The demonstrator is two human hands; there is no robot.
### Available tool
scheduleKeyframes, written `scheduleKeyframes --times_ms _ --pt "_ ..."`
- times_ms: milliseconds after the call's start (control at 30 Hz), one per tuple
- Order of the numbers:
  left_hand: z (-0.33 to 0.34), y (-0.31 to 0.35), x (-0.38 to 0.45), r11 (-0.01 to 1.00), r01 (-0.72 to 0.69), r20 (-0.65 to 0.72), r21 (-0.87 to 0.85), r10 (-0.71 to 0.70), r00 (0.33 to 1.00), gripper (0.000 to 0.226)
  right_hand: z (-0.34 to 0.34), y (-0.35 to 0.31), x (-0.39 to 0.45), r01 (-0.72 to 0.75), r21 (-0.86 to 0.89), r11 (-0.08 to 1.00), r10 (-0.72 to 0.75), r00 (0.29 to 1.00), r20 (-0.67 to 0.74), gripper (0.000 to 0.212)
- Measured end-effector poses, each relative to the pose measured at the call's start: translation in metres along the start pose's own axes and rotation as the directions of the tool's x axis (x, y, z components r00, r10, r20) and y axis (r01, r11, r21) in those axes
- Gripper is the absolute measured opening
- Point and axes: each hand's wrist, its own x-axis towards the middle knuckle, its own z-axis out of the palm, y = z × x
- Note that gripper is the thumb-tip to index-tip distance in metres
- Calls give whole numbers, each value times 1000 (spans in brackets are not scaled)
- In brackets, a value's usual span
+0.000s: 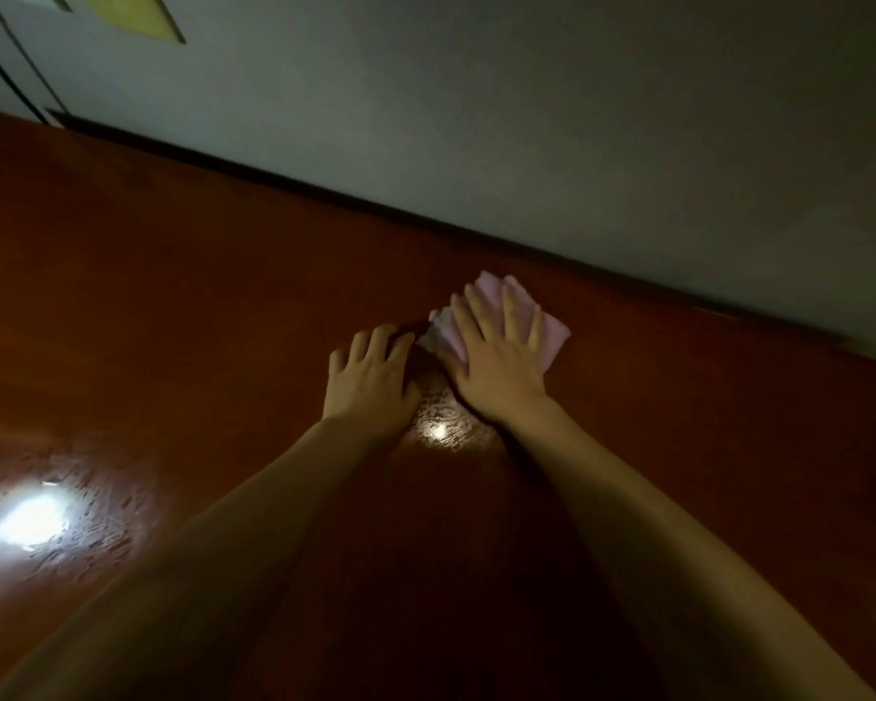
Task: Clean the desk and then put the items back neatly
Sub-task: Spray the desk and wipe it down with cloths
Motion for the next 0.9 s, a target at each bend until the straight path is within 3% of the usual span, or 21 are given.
scheduleKeyframes --times_ms 100,233,367,533,733,800,900 --pt "-4 9 11 1000 1 15 2 -1 1000 61 -1 28 -18 42 6 999 -42 999 21 72" --pt "-9 16 24 999 -42 14 3 42 999 59 -7 72 -8 -158 19 987 159 987 -27 70" --pt "-6 14 21 998 -58 13 16 58 998 59 -11 70 29 -285 51 957 288 956 -56 61" --pt "-3 18 17 999 -26 16 25 26 1000 60 -7 40 33 -99 40 994 100 994 -36 58" --pt "0 40 8 999 -33 47 29 31 998 60 6 43 -55 101 13 995 -101 995 24 63" --pt "1 50 6 998 -47 46 29 45 998 60 6 68 -85 50 8 999 -50 997 62 69" --pt "3 66 3 997 -79 36 12 79 996 58 -2 119 -95 -156 43 987 157 988 -18 68"
